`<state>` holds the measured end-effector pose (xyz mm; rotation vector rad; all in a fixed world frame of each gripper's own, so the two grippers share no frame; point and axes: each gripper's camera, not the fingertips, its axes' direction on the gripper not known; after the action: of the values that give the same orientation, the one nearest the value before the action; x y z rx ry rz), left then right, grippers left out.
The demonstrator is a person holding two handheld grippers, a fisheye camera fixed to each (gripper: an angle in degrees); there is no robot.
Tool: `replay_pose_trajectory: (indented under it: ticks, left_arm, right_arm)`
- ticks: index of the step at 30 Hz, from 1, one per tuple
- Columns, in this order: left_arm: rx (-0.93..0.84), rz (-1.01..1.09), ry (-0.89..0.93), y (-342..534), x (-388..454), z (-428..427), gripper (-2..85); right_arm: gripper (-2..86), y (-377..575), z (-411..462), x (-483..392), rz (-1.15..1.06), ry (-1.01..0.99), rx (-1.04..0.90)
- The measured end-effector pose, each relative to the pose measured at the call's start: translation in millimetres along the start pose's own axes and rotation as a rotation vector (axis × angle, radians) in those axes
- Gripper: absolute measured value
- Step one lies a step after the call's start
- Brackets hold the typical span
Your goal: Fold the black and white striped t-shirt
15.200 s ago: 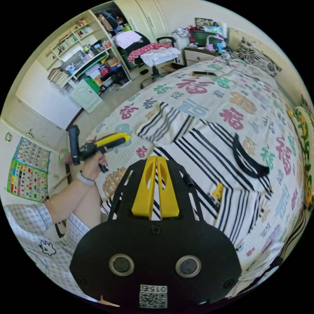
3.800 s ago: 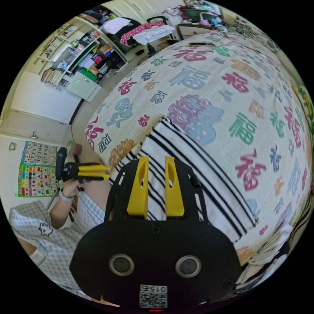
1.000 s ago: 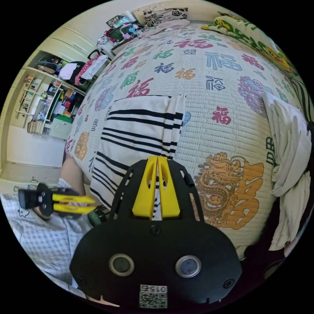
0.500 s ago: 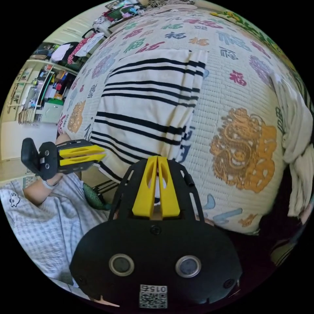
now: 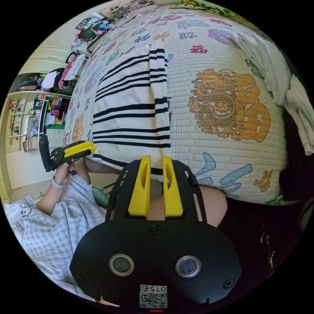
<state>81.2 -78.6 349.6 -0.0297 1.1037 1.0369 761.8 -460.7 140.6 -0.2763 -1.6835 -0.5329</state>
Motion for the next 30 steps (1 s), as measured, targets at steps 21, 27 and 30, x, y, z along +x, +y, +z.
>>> replay_pose_trajectory:
  ticks: [21,27,30]
  left_arm:
    - [0.155,0.008,-0.107,-192.3,-16.5,-103.7,5.8]
    - [0.068,0.082,-0.195,-224.3,11.3,-80.2,5.3]
    - [0.099,0.084,-0.187,-220.9,12.7,-87.9,5.1]
  right_arm:
    - [8.6,-176.1,-62.6,-37.5,-0.096,0.147,0.217]
    - [7.1,-218.0,-28.4,-41.3,-0.149,0.312,0.036]
    - [4.1,-216.3,-40.4,-12.1,-0.057,0.199,0.072]
